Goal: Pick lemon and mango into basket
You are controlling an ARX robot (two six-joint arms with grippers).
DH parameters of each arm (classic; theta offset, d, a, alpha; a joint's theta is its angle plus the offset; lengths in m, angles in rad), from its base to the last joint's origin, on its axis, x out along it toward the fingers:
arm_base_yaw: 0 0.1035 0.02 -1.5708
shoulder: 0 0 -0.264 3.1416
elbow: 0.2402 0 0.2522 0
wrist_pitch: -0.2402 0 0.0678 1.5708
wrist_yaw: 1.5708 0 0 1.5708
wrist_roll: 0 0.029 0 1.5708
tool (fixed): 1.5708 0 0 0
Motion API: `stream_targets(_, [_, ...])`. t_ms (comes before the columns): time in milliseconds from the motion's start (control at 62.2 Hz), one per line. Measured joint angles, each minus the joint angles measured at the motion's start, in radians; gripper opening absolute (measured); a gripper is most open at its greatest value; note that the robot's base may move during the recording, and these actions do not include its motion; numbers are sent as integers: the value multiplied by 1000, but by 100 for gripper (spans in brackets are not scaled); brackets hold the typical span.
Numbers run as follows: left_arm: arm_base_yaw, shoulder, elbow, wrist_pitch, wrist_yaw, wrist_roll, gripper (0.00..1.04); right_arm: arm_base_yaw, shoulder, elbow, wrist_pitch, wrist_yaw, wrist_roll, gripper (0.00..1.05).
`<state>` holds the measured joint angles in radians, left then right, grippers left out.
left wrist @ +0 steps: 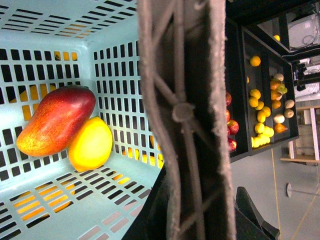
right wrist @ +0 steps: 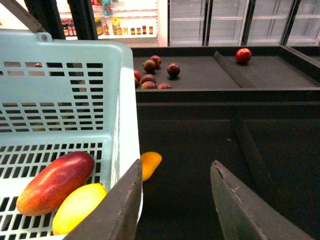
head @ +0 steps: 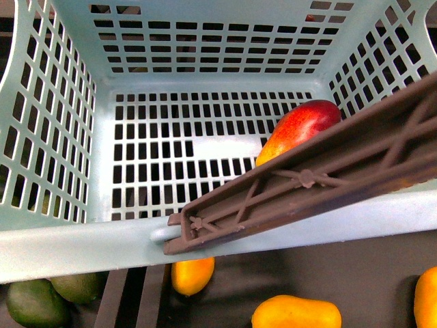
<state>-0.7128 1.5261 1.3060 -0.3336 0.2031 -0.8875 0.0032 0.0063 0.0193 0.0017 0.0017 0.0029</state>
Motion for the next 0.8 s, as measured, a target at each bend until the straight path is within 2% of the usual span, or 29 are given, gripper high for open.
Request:
stream_targets(193, [0, 0, 0, 0, 0, 1, 5, 0, 0, 0, 0, 0, 0, 80])
stream_targets(257, [0, 0, 0, 0, 0, 1, 5, 0, 0, 0, 0, 0, 0, 95])
stream_targets(289, [0, 0, 0, 0, 0, 1, 5, 0, 0, 0, 0, 0, 0, 97])
stream_targets(804, [-5, 1, 0, 0, 4, 4, 5, 0, -1, 0, -2, 1, 0, 96])
